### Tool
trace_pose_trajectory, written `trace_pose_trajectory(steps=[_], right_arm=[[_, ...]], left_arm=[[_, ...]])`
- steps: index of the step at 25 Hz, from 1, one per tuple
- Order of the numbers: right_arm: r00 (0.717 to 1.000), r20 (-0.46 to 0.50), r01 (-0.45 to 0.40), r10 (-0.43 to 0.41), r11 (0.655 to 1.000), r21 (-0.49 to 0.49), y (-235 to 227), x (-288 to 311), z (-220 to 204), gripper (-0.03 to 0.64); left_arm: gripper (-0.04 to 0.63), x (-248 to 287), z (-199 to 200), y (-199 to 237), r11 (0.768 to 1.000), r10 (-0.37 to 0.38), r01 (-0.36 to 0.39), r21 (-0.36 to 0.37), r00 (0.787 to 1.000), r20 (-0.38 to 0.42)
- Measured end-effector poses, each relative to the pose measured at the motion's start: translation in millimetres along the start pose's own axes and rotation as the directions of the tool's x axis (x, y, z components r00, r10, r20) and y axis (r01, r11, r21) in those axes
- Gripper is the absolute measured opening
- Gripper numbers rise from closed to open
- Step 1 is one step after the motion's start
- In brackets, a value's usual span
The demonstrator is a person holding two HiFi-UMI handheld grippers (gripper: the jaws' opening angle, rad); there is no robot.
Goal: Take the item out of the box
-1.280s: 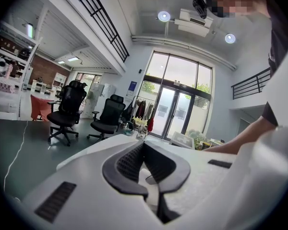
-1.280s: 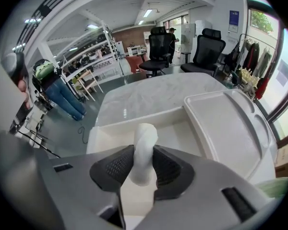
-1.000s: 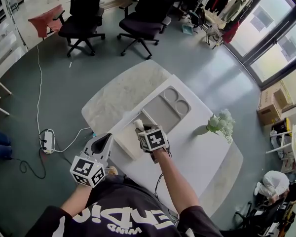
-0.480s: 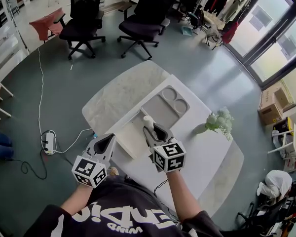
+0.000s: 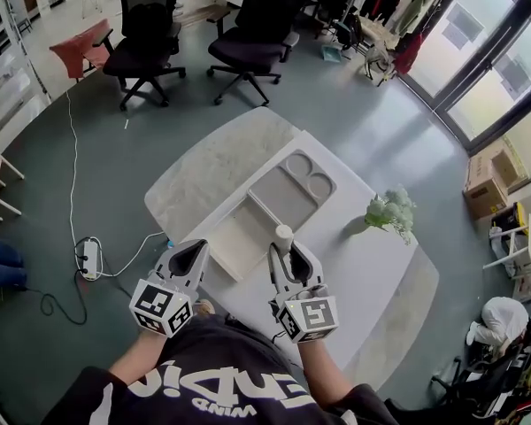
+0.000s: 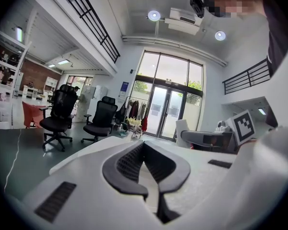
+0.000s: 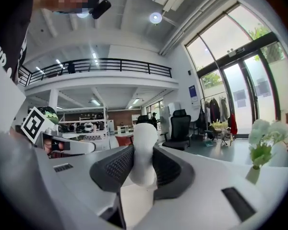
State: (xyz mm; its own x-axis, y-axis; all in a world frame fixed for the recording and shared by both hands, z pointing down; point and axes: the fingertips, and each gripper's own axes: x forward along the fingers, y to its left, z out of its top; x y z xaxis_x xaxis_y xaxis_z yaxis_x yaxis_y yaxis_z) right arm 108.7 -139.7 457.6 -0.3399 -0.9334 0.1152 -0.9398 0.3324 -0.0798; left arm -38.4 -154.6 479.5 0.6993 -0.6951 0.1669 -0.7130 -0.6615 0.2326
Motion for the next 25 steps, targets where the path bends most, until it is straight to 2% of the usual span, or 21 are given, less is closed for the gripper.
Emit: trace_pose_trajectory(steps=[3, 9, 25], right_arm=[[0.999, 0.023, 0.048, -0.047, 0.999, 0.0, -7.5, -15.8, -12.9, 0.14], [0.997, 0.041, 0.063, -0.065, 0.997, 0.039, -10.9, -36.9, -35.7, 0.14], [0.996, 0.037, 0.079, -0.081, 0.996, 0.048, -13.8, -45.3, -38.9, 0.138]], left_arm=[[0.009, 0.8, 0.3, -1.4, 1.0, -0.002, 0.002, 0.008, 1.0, 0.008], [0.009, -2.0, -0.8, -2.7, 0.999, 0.0, -0.001, 0.044, 1.0, 0.021], [0.009, -4.3, 0.3, -9.6, 1.0, 0.01, -0.011, 0.023, 0.999, 0.05]])
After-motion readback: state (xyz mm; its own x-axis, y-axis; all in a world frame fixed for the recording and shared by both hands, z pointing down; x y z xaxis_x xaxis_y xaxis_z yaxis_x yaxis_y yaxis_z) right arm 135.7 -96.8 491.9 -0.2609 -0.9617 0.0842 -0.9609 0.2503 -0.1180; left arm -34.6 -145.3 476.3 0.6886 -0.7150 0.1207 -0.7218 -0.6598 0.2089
